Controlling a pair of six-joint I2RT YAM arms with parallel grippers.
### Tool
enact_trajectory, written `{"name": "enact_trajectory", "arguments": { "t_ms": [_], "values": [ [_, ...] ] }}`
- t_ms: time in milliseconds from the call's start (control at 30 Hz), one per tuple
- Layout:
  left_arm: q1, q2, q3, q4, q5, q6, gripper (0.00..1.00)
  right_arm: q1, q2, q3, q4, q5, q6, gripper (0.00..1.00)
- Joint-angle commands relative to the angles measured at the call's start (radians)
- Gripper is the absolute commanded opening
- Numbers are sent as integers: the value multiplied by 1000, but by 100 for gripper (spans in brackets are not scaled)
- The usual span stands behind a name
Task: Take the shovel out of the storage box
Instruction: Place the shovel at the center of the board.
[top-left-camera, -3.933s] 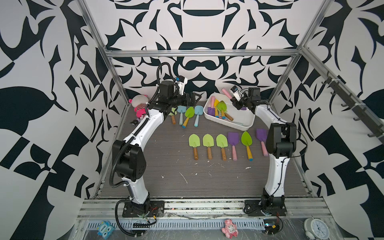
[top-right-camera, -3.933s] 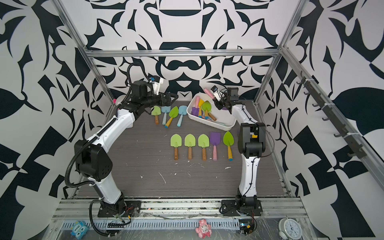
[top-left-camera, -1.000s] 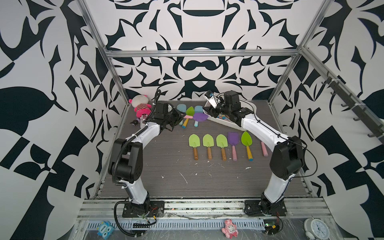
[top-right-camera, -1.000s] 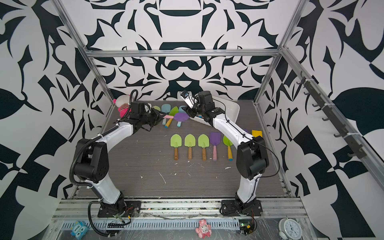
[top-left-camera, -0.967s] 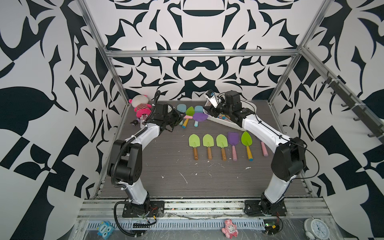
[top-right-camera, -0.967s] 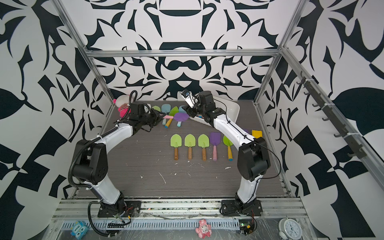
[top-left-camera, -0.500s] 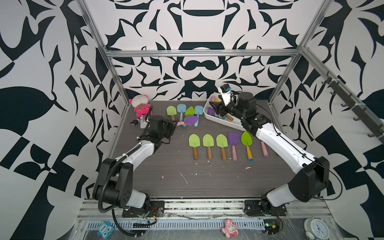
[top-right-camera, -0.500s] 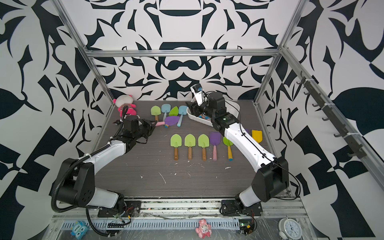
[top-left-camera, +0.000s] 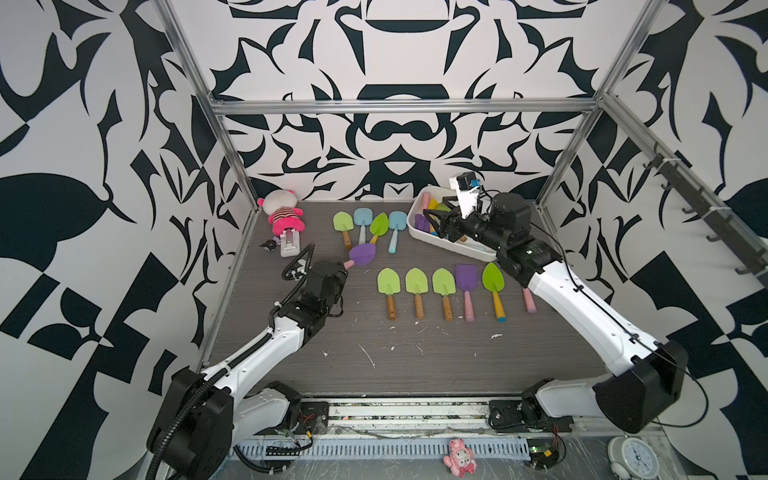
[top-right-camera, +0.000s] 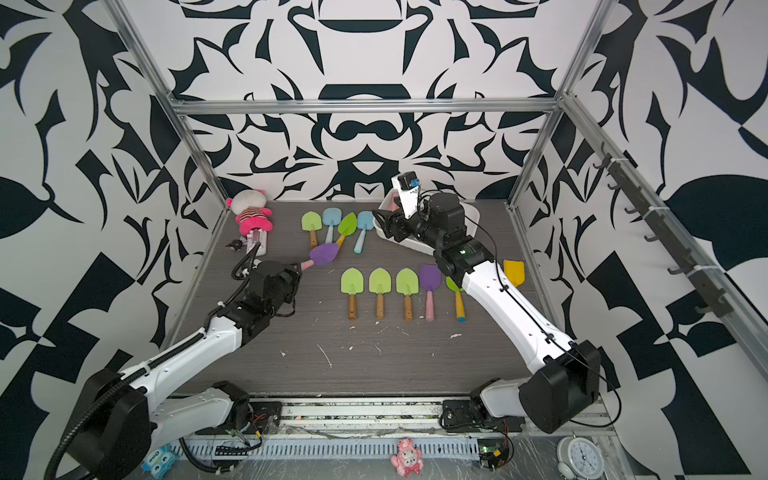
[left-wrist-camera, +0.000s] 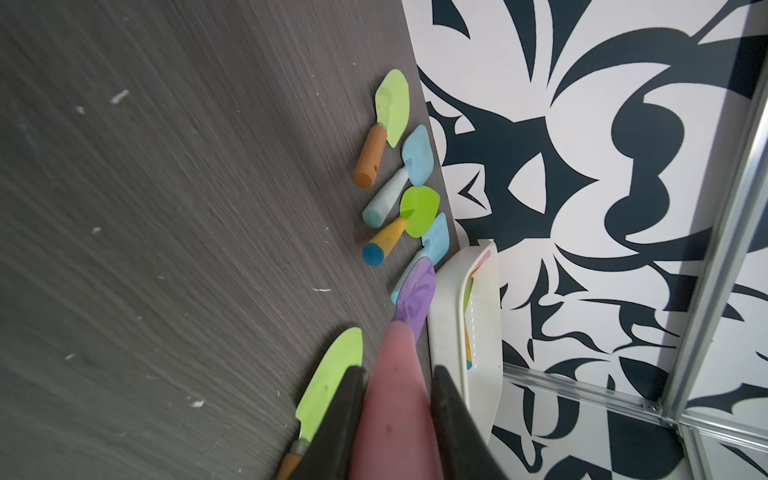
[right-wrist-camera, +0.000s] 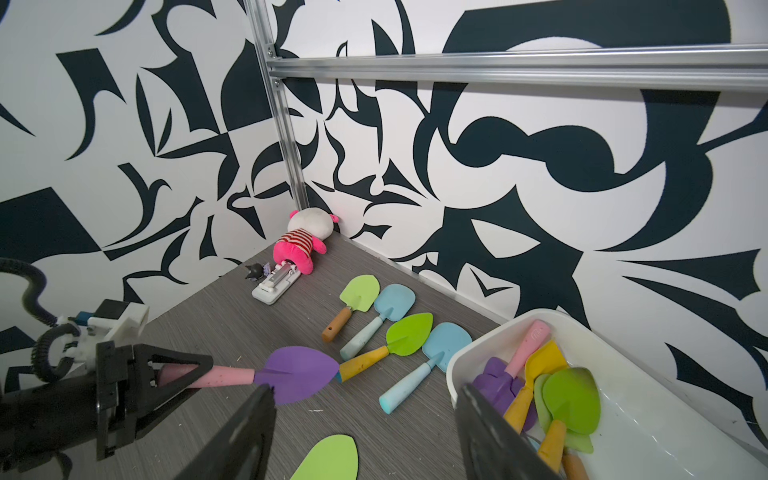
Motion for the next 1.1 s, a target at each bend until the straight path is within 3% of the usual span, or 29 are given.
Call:
{"name": "enact_trajectory", "arguments": {
  "t_ms": [0, 200, 500, 733, 1067],
  "values": [
    [-50, -35, -21, -59, -179, -112, 2, 4, -39, 14, 11, -28, 19, 72],
    [-171, -42, -30, -204, -333, -311, 2, 3, -84, -2, -6, -17, 26, 73],
    [-316, 50, 31, -436, -462, -612, 3, 4, -167, -41, -48, -7, 20, 73],
    [-398, 135, 55, -499, -535, -791, 5, -1, -216, -22, -163, 9, 47, 75],
    [-483, 288, 84, -468, -575, -926, 9, -2, -289, -48, -212, 13, 64, 75]
  ]
}}
